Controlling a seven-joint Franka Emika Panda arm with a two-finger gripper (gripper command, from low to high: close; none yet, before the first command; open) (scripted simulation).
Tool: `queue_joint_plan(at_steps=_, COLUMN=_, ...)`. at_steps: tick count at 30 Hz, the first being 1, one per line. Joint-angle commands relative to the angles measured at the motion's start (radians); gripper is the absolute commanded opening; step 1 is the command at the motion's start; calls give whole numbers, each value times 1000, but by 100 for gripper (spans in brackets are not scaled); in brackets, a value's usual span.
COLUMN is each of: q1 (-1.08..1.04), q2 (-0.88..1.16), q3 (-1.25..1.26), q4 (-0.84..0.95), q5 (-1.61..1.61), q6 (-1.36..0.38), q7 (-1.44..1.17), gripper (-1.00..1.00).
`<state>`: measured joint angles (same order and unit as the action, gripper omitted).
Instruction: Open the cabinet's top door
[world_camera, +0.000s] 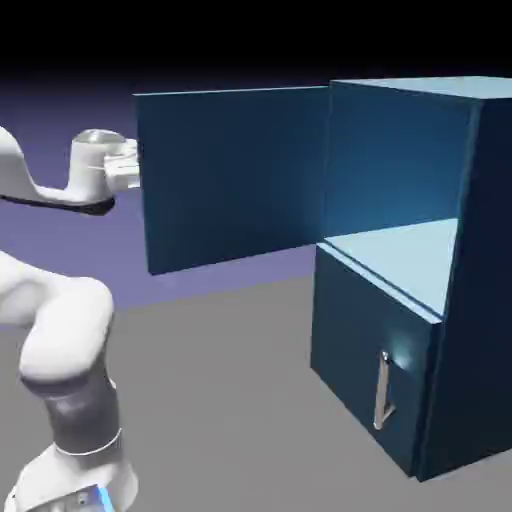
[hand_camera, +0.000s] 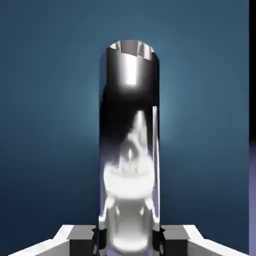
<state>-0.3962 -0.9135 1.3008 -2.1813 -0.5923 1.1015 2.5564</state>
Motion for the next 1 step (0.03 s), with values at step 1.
queue_joint_plan(at_steps=1, q1=-7, q2=0, q3=5, q4=6, q5=2, q6=-5, q7=0, gripper=-100)
